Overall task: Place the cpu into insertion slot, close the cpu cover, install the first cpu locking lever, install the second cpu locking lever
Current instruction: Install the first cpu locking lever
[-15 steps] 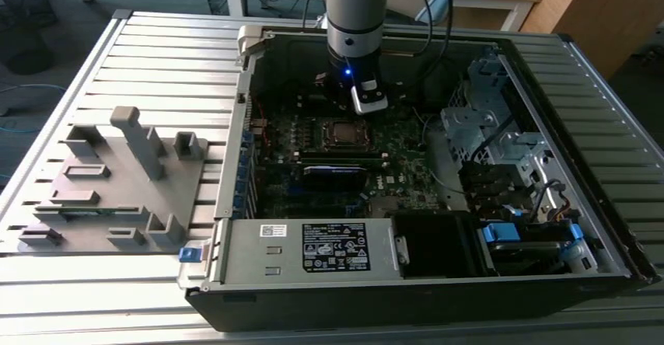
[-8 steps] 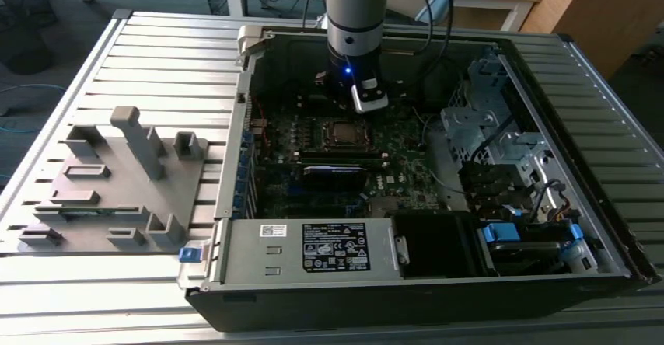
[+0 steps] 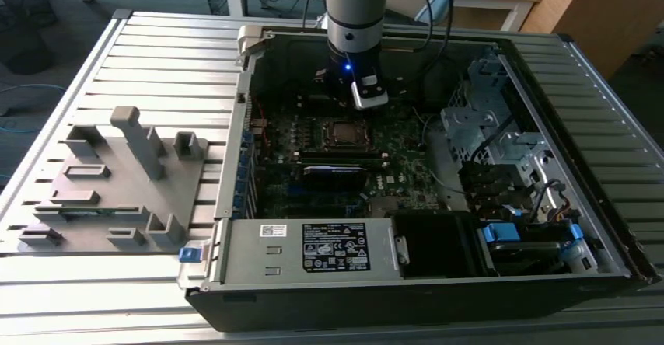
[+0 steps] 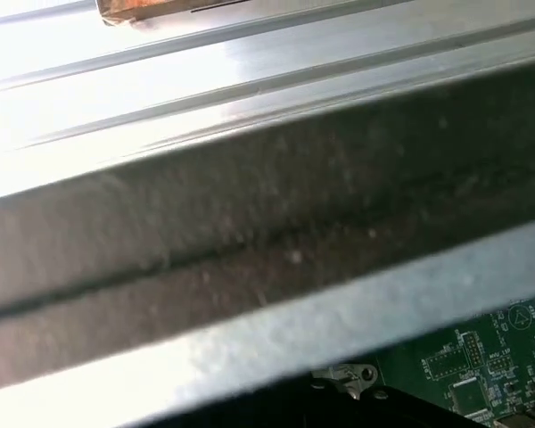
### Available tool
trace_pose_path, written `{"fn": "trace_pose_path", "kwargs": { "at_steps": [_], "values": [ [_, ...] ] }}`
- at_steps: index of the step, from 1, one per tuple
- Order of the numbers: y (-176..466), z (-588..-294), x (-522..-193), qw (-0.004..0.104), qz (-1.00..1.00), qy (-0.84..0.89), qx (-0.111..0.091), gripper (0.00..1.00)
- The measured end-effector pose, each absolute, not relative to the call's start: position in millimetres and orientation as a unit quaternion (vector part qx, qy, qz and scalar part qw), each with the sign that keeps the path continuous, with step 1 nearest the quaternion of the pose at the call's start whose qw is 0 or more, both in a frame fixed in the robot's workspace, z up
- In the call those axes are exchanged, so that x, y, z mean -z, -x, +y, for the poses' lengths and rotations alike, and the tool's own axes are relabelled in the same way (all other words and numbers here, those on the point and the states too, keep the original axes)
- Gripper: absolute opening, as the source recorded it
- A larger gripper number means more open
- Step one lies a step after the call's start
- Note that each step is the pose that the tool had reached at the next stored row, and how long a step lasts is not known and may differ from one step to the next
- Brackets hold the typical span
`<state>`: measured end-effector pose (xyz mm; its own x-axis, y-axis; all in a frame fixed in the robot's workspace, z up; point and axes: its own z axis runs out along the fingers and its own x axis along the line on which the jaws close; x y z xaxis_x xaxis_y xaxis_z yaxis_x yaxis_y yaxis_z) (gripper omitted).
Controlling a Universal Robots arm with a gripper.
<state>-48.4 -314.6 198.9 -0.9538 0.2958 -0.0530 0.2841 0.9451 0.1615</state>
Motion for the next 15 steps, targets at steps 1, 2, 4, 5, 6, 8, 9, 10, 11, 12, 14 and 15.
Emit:
{"fn": "trace_pose_path", "kwargs": {
  "at_steps": [1,2,4,5,6,8,9,10,11,12,14,15],
  "values": [
    [48.4,-314.3,-198.9,0.038,0.985,-0.147,-0.076,0.1],
    [48.4,-314.3,-198.9,0.038,0.985,-0.147,-0.076,0.1],
    [48.4,-313.9,-198.9,0.038,0.985,-0.147,-0.076,0.1],
    [48.4,-313.7,-198.9,0.038,0.985,-0.147,-0.076,0.1],
    [48.4,-313.4,-198.9,0.039,0.985,-0.147,-0.076,0.1],
    [48.4,-313.1,-198.9,0.039,0.985,-0.147,-0.077,0.1],
    [48.4,-313.0,-198.9,0.039,0.985,-0.147,-0.077,0.1],
    [48.4,-313.0,-198.9,0.04,0.985,-0.147,-0.077,0.1],
    [48.5,-313.0,-198.8,0.04,0.985,-0.147,-0.077,0.1],
    [48.5,-313.0,-198.5,0.042,0.985,-0.147,-0.077,0.1],
    [48.6,-313.0,-197.9,0.048,0.985,-0.146,-0.078,0.1],
    [48.8,-313.0,-197.7,0.05,0.985,-0.146,-0.079,0.1]
  ]
}}
